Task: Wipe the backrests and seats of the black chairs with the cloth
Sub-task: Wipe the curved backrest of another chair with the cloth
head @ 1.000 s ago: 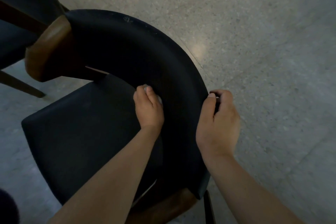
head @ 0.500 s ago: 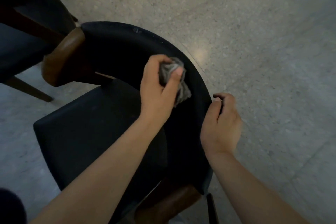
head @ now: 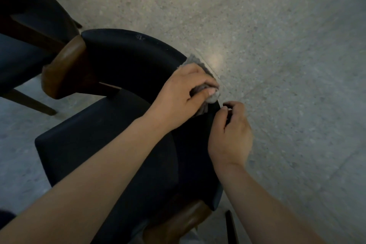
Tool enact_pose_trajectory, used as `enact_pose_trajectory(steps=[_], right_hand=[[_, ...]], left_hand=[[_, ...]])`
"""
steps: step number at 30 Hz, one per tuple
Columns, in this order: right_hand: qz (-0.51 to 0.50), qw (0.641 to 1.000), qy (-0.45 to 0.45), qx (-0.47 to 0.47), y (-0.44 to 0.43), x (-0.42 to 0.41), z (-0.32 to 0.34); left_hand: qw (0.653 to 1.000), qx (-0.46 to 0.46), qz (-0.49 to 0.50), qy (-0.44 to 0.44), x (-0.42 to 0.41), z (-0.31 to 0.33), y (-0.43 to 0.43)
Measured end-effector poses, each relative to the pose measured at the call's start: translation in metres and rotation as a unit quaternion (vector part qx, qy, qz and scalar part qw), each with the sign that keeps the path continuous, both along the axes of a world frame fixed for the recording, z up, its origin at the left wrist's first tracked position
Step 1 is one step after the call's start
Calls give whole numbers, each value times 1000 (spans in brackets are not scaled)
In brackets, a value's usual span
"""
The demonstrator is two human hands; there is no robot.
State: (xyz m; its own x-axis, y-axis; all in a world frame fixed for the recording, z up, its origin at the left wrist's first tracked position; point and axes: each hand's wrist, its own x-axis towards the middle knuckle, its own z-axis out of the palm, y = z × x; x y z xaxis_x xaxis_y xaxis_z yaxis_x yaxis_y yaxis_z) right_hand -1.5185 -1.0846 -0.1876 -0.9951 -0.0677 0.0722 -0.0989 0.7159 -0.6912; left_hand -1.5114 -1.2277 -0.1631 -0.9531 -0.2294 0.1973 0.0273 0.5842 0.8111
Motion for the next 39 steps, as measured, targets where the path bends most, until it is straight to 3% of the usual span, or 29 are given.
enact_pose_trajectory(steps=[3,13,16,22,27,31,39], right_hand=[[5,1000,-3,2,0,0,0],[14,1000,-14,3,1,1,0],[13,1000,-20,4,0,0,0],[9,1000,-22,14,0,0,-1],[11,1000,-20,13,-1,0,1],[7,1000,-22,15,-1,1,1],[8,999,-34,21,0,0,1]], left_hand=[[999,13,47,8,-2,-2,6],[982,-149,108,-49,-19,1,10],[981,-144,129,-32,-24,-1,9],[949,-85,304,14,-14,-13,-19],[968,-137,209,4,-2,-21,17],[966,-168,194,38,-7,-32,11],[928,7,373,-12,16,-69,13]])
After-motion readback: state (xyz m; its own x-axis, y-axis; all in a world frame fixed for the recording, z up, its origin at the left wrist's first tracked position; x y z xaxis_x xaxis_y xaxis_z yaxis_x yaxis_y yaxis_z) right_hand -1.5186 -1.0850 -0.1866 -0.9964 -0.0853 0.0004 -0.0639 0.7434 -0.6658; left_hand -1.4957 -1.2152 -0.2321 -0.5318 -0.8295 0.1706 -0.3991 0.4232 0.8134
